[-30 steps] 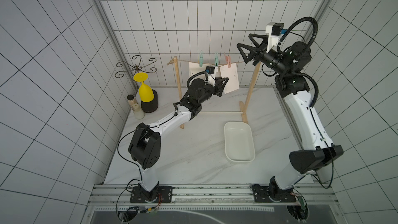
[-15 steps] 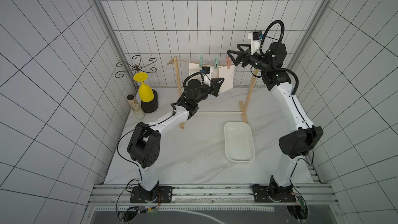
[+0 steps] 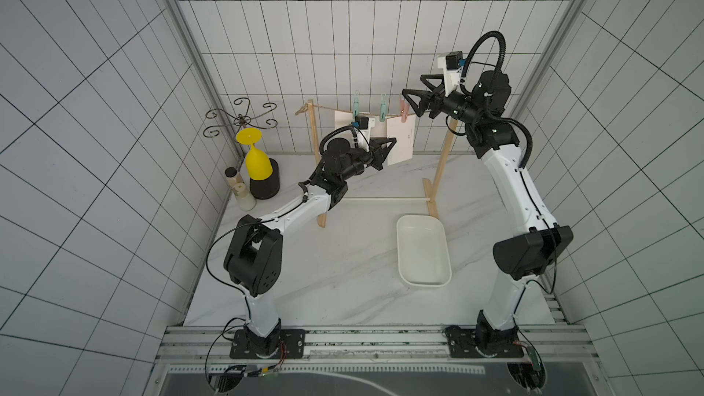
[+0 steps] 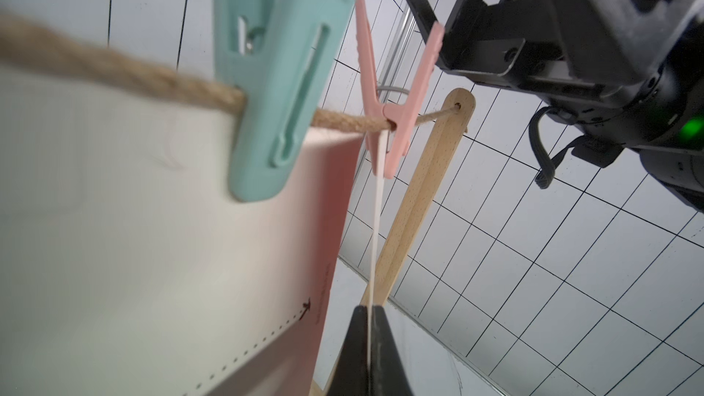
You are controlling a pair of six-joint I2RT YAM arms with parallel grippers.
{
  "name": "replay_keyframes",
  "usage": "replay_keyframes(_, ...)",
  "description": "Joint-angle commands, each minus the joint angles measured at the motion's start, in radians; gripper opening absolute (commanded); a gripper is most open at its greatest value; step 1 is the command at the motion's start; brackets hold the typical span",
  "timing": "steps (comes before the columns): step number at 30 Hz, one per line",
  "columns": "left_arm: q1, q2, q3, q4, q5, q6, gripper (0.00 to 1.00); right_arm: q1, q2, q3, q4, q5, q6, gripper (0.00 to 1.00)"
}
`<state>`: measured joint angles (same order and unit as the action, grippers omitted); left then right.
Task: Remove the postcards from the strings
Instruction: Remove the clamp from the clothesline.
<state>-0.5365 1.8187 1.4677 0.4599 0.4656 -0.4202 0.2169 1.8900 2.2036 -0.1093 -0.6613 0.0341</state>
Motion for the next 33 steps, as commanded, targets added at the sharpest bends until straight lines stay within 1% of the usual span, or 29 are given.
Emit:
replay_keyframes(1,0.012,-0.010,0.027,0.022,0.031,-0.025,0.00,0.016,0.020,0.057,-0.051,-0.024,-0.063,0.91)
replay_keyframes(5,0.021,-0.012,0.031,0.023,0.046,-0.032,0.00,0.032,0.020,0.057,-0.104,-0.033,-0.121,0.91)
replay_keyframes(8,0.026,-0.012,0.033,0.023,0.050,-0.035,0.00,0.046,0.019,0.052,-0.137,-0.009,-0.158,0.90)
replay_keyframes(20,0.047,-0.014,0.037,0.028,0.087,-0.057,0.00,0.047,0.008,0.010,-0.145,-0.017,-0.179,0.89)
replay_keyframes(33,0.076,-0.004,0.048,0.042,0.139,-0.097,0.00,0.047,-0.006,-0.022,-0.143,-0.070,-0.198,0.82)
